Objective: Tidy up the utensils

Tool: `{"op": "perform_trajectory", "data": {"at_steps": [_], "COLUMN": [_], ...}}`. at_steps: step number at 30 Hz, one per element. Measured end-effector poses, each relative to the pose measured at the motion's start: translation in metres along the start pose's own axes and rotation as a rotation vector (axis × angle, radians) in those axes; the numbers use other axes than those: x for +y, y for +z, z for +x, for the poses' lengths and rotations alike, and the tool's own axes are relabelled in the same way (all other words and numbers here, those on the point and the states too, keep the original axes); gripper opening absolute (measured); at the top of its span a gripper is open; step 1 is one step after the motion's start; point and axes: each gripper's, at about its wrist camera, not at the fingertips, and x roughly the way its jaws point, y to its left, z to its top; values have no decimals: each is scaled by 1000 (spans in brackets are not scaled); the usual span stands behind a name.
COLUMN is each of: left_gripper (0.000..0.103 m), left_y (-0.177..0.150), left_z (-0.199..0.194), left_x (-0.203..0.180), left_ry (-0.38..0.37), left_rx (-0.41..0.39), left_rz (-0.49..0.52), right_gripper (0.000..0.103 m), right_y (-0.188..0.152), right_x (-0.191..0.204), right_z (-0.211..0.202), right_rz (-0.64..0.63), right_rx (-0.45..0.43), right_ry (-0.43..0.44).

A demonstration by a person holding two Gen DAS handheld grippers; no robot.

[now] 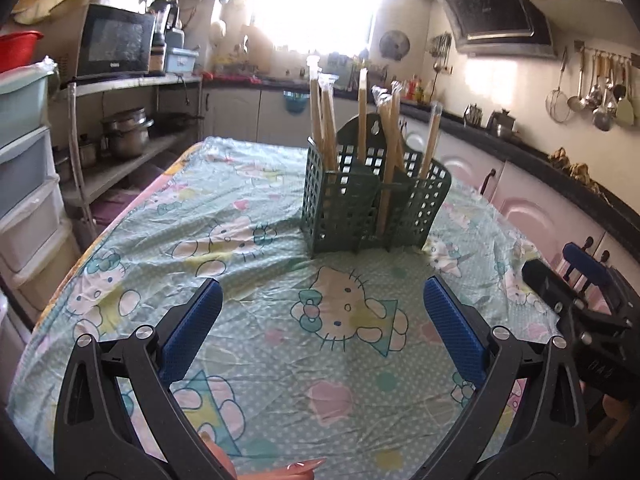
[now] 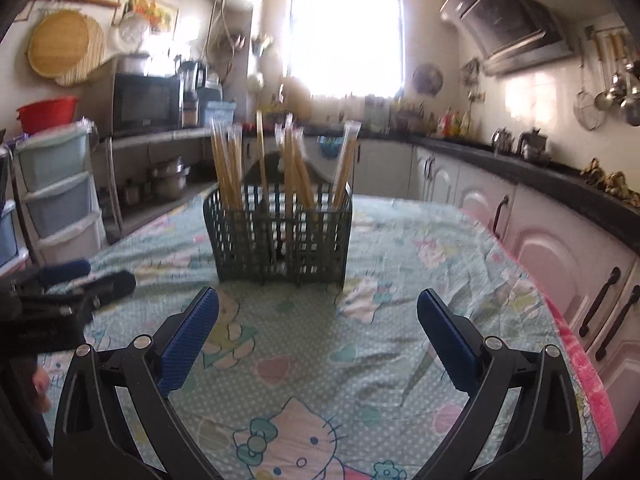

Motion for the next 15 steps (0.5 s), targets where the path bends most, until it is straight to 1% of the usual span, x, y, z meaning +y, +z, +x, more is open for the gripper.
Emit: {"op": "perform_trajectory", "data": {"at_steps": [2, 4, 6, 9, 15], "left_gripper": [93, 93, 93, 93, 93], "left_y": [0, 1, 1, 0, -2], "left_z": [-3, -8, -12, -15, -15], "left_x": [-2, -4, -5, -5, -4], "left_ry": [13, 29, 27, 13, 5], "left_rx": [-43, -86, -119, -141, -142], "left_rz": [11, 16, 15, 12, 0], "right_gripper": [97, 97, 97, 97, 97], "right_y": [-2, -3, -8, -12, -12], "right_x": [1, 1, 1, 0, -2], "right_z": [-9, -16, -23, -27, -27], "right_rz": [0, 2, 11, 21, 39], "right_rx": [-70, -118, -162, -184, -182], "right_ry": [-13, -27, -34, -42, -43]}}
